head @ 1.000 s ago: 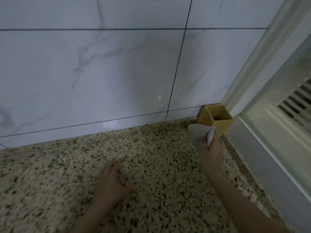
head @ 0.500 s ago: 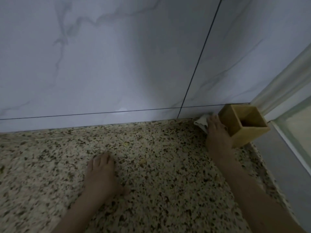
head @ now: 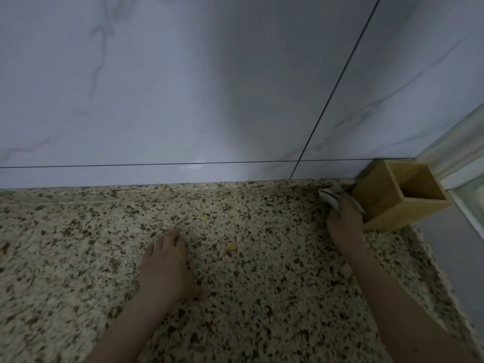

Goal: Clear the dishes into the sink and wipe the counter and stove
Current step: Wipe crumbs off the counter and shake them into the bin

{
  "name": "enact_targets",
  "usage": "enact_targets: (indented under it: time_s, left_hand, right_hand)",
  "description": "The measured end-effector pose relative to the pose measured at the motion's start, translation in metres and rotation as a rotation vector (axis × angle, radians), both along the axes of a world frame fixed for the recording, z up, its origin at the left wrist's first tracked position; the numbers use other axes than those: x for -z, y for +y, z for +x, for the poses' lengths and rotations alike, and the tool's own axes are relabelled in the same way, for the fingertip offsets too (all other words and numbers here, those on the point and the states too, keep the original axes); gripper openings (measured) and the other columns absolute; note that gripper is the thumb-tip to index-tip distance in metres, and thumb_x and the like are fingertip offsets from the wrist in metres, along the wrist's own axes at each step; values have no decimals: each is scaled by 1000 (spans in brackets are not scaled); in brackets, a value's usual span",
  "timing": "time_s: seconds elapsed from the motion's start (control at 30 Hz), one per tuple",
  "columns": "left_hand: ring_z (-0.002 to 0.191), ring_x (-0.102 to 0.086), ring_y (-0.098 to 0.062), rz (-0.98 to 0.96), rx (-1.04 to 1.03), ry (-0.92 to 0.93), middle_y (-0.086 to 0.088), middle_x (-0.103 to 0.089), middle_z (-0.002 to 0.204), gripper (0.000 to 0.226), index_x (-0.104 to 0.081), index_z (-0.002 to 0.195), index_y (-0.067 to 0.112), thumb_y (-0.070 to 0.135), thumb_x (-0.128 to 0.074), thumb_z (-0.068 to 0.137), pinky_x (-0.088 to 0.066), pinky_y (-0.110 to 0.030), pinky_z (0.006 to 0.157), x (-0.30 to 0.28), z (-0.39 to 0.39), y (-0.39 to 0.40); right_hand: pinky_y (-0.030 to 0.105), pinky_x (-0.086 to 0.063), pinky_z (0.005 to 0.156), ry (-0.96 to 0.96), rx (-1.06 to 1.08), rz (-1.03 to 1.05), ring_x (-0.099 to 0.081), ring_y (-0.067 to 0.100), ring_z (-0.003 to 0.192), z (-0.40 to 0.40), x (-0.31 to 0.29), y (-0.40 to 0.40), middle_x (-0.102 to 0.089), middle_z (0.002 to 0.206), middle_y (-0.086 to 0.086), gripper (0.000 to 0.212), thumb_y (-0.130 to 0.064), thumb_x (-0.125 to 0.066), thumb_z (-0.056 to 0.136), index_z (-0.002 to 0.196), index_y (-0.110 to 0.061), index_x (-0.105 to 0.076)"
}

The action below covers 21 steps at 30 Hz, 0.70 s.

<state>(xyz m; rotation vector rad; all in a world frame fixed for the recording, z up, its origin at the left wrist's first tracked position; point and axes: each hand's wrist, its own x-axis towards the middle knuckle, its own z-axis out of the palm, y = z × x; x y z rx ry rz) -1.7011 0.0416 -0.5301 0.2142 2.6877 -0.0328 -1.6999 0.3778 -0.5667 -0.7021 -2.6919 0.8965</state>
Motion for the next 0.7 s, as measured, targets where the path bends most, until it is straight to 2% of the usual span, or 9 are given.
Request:
enact_targets:
  time_s: [0.07,0.1,0.17,0.27,0.33,0.43,0.5,0.63,0.7]
  left_hand:
    - [144,-11,-24,12,2,-1,-1,-7,156,124,-14,148,14,71,-71,54,-11,-38,120,-1,1,0]
    - [144,-11,-25,16,3,1,-1,-7,156,124,-15,147,14,71,-71,54,-11,-38,120,-1,1,0]
    - [144,-10,-25,23,-1,-4,-1,-7,156,125,-14,148,13,71,-72,53,-10,-38,120,-1,2,1]
    - [144,-9,-25,22,-6,-20,-1,-6,156,124,-14,148,13,69,-73,55,-9,-38,119,-2,2,1]
    - [144,-10,-25,22,-3,-19,-1,-7,155,123,-15,148,13,69,-73,55,-9,-38,119,-3,3,1]
    - [143,-13,-25,16,8,-21,-2,-10,154,123,-17,147,12,70,-73,53,-12,-38,119,-4,3,0]
    - [143,-14,-25,11,15,-30,-3,-11,154,124,-18,147,11,70,-73,52,-14,-38,119,-5,3,0]
    - [142,-17,-24,18,11,-35,-4,-14,153,125,-21,146,11,71,-74,50,-17,-38,118,-5,3,0]
    - [141,-18,-25,16,9,-36,-4,-14,152,122,-22,145,11,70,-74,51,-18,-38,118,-6,3,0]
  right_hand:
    - [36,-46,85,30,-6,-59,-55,35,110,0,-1,4,-58,123,19,31,4,-39,95,123,2,-53]
    - [36,-45,85,20,-10,-67,-54,36,109,1,-2,4,-57,123,20,32,4,-38,95,123,1,-53]
    - [30,-39,80,-5,-40,-74,-53,37,106,2,-6,-1,-56,122,22,31,4,-37,95,121,2,-53]
    - [15,-36,81,-21,-113,-113,-51,36,115,8,-13,-18,-55,126,21,32,3,-37,96,123,2,-54]
    - [11,-35,83,-31,-161,-172,-50,30,118,13,-17,-34,-55,129,16,33,-1,-38,97,126,-2,-54]
    - [15,-35,91,-72,-259,-279,-49,19,115,22,-16,-60,-54,126,6,33,-6,-38,99,128,-9,-54]
    - [4,-36,89,-50,-338,-343,-49,11,109,32,-13,-82,-55,117,0,30,-4,-41,97,122,-7,-59]
    - [11,-43,89,-85,-475,-500,-56,-6,101,56,-4,-123,-63,112,-4,27,-1,-46,95,110,-12,-65]
    - [10,-45,88,-172,-470,-609,-55,-5,103,66,-6,-139,-61,112,-11,29,-3,-43,96,108,-21,-62]
